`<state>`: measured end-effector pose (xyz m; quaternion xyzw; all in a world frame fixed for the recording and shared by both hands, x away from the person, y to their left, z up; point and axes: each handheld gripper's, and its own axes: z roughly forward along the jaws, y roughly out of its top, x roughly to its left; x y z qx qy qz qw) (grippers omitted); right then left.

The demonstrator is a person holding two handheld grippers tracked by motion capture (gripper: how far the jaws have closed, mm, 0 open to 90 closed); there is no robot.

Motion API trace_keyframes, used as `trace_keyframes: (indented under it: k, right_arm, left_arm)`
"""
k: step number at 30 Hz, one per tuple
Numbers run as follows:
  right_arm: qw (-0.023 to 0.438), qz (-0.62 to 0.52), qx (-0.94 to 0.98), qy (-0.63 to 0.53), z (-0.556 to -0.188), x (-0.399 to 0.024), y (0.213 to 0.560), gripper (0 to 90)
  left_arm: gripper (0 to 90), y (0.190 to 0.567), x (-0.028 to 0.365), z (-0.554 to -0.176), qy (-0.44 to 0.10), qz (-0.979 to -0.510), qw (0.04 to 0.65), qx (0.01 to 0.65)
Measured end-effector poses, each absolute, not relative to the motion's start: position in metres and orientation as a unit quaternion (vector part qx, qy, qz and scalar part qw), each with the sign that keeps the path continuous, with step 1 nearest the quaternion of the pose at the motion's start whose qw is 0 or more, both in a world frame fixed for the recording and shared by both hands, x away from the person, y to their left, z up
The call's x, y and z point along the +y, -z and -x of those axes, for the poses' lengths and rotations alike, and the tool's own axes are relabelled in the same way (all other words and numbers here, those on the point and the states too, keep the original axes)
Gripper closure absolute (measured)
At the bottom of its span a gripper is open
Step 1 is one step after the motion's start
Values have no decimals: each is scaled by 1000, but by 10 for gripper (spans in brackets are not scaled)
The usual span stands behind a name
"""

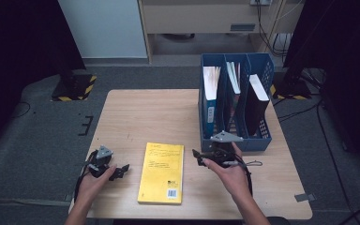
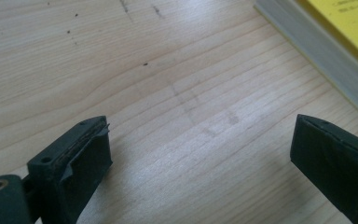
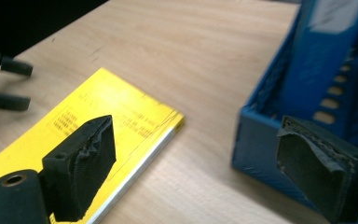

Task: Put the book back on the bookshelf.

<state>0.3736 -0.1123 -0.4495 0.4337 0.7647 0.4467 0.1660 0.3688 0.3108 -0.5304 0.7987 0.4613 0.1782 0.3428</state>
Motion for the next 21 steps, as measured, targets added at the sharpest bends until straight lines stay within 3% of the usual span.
trace_keyframes:
  k: [7,21]
  right_arm:
    - [136,-400,791,-442,-366,-85,465,106]
    - [97,-373,821,-421,-364,-63,488,164]
  left_arm:
    - [67,524,303,-365,-175,-794,367,452]
    - [75,510,283,-347,-160,-802,396,417]
